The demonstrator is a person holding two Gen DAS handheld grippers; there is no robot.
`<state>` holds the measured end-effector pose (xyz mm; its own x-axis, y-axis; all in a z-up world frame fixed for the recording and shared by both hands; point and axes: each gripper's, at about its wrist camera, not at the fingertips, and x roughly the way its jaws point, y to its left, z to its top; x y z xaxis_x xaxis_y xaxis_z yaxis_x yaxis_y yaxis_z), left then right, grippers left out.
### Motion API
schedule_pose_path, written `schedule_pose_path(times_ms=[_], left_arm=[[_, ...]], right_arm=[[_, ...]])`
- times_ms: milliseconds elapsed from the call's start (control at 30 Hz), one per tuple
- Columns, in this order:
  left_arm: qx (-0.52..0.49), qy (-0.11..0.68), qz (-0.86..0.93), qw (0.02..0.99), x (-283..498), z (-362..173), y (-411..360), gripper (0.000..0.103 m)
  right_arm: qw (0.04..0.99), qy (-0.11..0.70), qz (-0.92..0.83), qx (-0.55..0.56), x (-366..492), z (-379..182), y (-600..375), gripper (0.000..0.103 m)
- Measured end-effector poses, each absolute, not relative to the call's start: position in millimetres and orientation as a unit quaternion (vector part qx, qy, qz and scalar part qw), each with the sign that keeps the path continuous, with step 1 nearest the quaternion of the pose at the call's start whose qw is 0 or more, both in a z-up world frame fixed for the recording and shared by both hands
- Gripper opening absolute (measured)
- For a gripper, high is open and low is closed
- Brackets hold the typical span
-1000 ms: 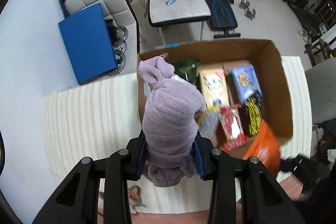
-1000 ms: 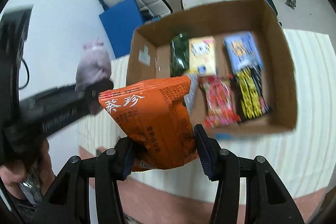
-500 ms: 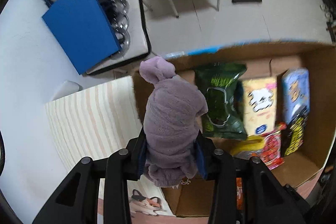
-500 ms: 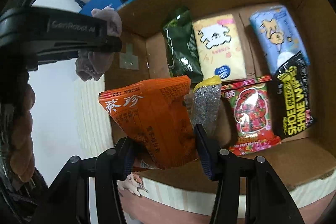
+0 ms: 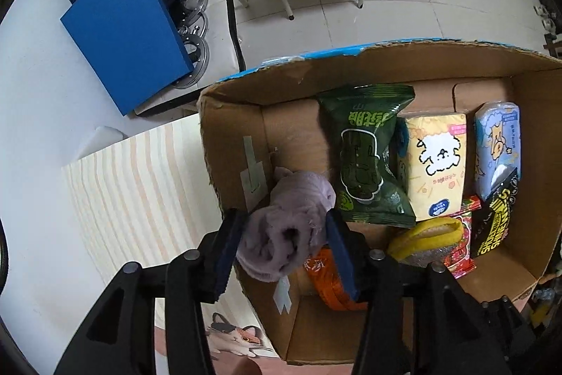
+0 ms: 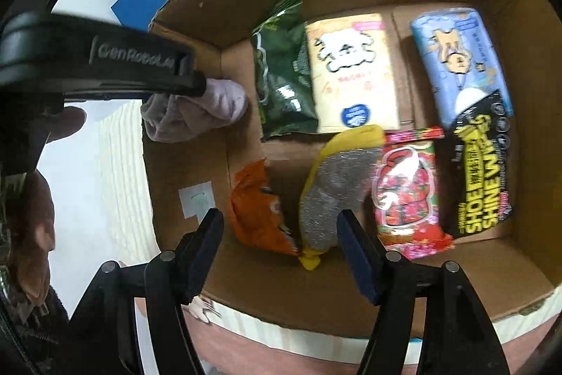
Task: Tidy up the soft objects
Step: 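Carry cloth and orange bag into the box and release them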
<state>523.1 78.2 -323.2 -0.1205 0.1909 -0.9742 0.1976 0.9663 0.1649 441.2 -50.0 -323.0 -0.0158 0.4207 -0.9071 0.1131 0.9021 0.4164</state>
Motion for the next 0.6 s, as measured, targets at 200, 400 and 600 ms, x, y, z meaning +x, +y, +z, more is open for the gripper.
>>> schedule_pose_path(times_ms=[200,400,600], left_arm=[[0.088,0.734,-0.011,0.673,510.8,-306.0,79.9,0.07],[0.065,0.714,-0.019,0.697,485.1,-291.7,72.5,0.088],[0.041,0.688,-0.019,0.725,453.8,-274.2,67.3,0.097]], right_arm=[[0.693,0.694,0.097,0.168,426.4,-306.8,-77.1,0.07],[0.719,0.679,0.071,0.128,414.4,-282.8,-103.6,0.07],[0.737,0.669,0.046,0.086,401.7,-270.2,-125.8,0.078]])
